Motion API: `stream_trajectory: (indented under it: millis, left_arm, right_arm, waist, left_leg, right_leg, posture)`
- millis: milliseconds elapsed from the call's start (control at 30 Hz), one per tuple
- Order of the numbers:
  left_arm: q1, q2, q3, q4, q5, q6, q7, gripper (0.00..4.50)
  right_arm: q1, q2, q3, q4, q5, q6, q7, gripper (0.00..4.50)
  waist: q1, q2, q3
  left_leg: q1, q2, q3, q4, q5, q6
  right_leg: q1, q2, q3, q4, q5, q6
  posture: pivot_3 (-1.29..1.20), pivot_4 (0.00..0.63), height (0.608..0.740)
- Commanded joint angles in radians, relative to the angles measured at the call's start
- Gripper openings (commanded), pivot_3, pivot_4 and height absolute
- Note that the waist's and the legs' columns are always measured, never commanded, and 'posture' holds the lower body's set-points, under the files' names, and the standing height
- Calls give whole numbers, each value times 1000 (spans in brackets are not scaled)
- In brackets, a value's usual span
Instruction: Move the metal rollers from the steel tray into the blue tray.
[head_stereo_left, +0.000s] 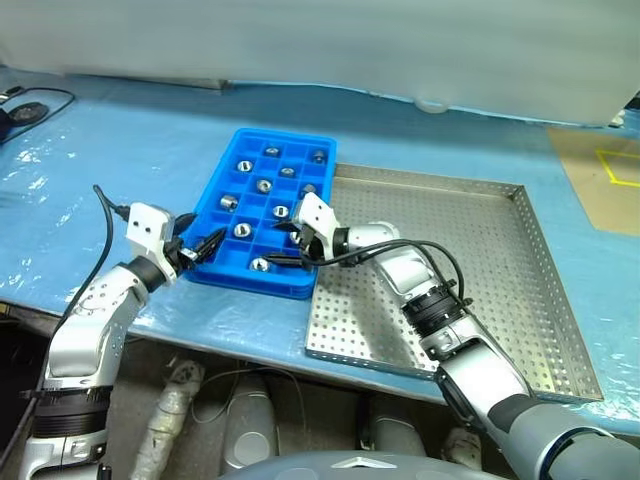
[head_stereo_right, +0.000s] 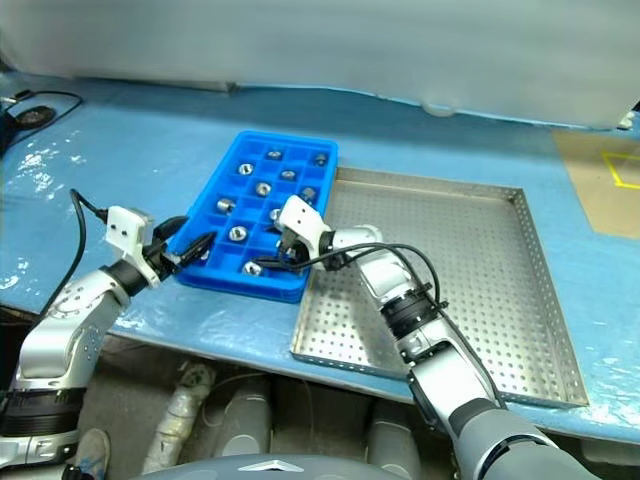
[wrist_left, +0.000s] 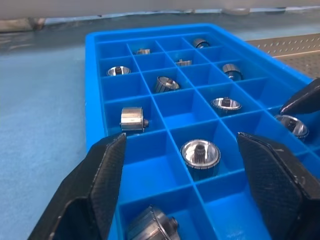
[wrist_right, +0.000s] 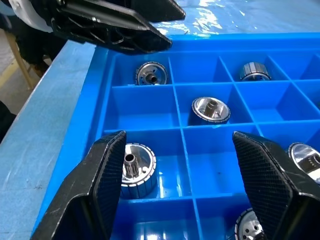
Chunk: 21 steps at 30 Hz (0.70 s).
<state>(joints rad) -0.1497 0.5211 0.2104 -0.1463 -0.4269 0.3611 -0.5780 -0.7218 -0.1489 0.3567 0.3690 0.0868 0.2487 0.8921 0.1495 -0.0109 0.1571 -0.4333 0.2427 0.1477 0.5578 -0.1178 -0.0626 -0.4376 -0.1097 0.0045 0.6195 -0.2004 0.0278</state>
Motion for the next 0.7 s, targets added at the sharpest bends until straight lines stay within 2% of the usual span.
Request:
stream_trajectory:
  millis: [33,200,300,600,700]
  left_arm:
    - [-64,-5,23,-13,-81,30,-44,3516]
    - [-157,-38,-45,-10,-136,72,-109,3516]
    - [-228,-77,-116,47,-116,56,-164,3516]
    - [-408,-229,-278,375,5,-146,-337,3516]
    - [-446,-266,-305,459,44,-213,-374,4174]
  right_arm:
    - [26,-29,-43,-21,0,-4,-23,3568]
    - [80,-77,-126,-111,59,37,-27,3568]
    - [122,-125,-191,-182,92,69,-41,3568]
    - [256,-241,-396,-354,161,160,-156,3568]
    - [312,-255,-449,-412,199,190,-178,4192]
  waist:
    - [2,0,0]
    - [-1,0,0]
    - [-8,1,0]
    - [-61,1,0]
    - [-77,1,0]
  left_leg:
    - [0,0,0,0,0,0]
    - [-1,0,0,3,0,0]
    - [0,0,1,4,0,0]
    - [0,0,1,4,4,-4]
    - [1,-1,3,3,4,-3]
  right_leg:
    - [0,0,0,0,0,0]
    - [1,-1,0,1,0,0]
    - [1,0,1,2,0,0]
    - [0,1,4,-1,1,0]
    - [0,1,5,-3,1,0]
  posture:
    - [157,150,740]
    - [96,150,740]
    - [19,150,740]
    - [-133,150,740]
    - [-180,150,740]
